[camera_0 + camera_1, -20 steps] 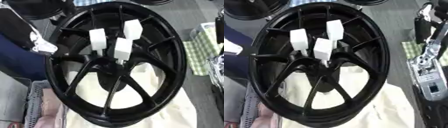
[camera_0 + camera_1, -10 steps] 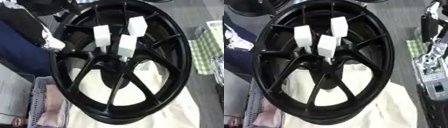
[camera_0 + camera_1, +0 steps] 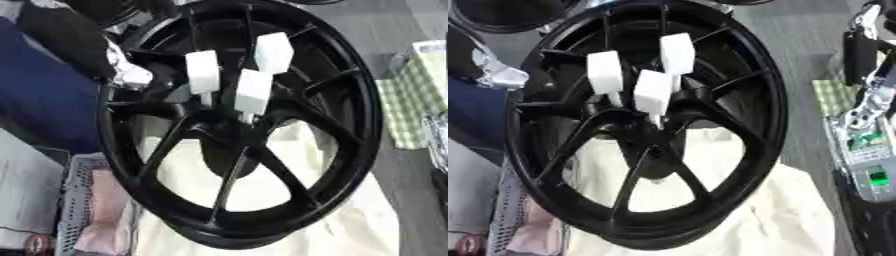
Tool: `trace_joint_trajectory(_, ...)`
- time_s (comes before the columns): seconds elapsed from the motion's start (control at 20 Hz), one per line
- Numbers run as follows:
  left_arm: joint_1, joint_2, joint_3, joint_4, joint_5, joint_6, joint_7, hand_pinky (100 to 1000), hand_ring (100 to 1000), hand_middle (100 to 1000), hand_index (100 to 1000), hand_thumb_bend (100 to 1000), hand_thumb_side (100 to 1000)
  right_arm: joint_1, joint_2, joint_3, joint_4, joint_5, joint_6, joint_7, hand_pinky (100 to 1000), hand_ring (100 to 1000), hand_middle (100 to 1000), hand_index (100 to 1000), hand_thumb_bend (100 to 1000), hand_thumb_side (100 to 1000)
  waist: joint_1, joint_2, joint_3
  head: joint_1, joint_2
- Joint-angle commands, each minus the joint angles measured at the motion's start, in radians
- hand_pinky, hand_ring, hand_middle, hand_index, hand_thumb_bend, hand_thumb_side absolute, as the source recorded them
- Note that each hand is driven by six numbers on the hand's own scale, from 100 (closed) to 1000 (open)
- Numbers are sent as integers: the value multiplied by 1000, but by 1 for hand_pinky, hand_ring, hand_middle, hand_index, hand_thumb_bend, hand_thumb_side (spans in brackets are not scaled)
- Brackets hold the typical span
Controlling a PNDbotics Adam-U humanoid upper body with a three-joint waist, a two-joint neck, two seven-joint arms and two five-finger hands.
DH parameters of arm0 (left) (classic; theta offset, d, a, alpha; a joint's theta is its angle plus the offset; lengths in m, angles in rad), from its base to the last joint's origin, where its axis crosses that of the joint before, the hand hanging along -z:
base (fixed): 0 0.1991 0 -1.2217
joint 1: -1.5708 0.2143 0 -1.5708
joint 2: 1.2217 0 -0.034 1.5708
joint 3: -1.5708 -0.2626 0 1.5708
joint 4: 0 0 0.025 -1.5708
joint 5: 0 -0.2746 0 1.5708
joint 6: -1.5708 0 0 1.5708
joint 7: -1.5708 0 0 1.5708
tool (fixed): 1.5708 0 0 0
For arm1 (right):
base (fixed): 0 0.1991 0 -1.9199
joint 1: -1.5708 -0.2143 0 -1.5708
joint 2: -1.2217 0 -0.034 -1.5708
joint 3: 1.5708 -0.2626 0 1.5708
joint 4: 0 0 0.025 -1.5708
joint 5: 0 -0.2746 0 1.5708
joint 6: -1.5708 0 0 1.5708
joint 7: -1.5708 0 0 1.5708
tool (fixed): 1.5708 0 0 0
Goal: Pull the pin out of the wheel hub.
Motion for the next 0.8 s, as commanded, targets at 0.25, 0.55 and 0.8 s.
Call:
trace_joint_trajectory(0.25,-24,-11,7,4,-26,66,-33,859,841,771,879,496,596,-16,-9,0,-24,-8,54,-67,705,807,697,784,100,589,4,-6,-5,7,-11)
trace_joint_trajectory(0.55,-23,-21,-2,18,-36,70,-33,854,827,735,855,529,625,-19,-7,0,-24,-13,47,-67,705,807,697,784,100,592,9,5,-6,17,-10)
trace_joint_trajectory(0.8,-19,-31,-7,40,-63,68,-33,850,817,698,841,550,623,-22,-7,0,-24,-16,41,-67,705,807,696,783,100,594,12,12,-9,23,-14)
